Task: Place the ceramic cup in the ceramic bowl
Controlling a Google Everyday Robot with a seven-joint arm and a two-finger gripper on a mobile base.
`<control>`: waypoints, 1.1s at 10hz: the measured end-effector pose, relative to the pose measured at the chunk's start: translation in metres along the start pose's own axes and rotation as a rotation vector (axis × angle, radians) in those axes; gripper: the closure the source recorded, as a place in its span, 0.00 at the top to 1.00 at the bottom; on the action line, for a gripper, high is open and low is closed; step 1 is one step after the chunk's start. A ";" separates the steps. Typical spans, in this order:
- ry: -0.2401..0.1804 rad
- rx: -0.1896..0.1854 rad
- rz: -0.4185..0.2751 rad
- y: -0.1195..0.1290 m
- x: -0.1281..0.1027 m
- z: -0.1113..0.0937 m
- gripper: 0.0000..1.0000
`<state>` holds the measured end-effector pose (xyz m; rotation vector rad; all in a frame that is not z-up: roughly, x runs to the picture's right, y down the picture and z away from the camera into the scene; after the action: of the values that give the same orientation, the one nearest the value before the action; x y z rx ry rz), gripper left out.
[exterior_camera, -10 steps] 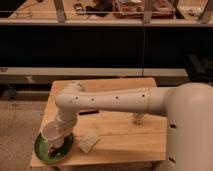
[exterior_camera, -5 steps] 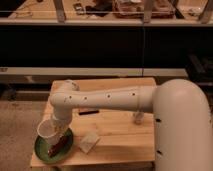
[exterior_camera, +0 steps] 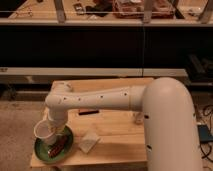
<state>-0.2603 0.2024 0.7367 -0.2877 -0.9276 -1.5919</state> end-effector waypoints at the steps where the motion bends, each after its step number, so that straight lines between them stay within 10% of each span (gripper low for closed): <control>1: -0.006 -0.023 -0.019 0.001 -0.003 0.006 0.14; 6: 0.012 -0.047 -0.029 0.006 0.001 0.013 0.64; 11: 0.054 -0.050 -0.016 0.012 0.012 -0.005 0.74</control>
<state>-0.2508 0.1907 0.7467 -0.2713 -0.8514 -1.6320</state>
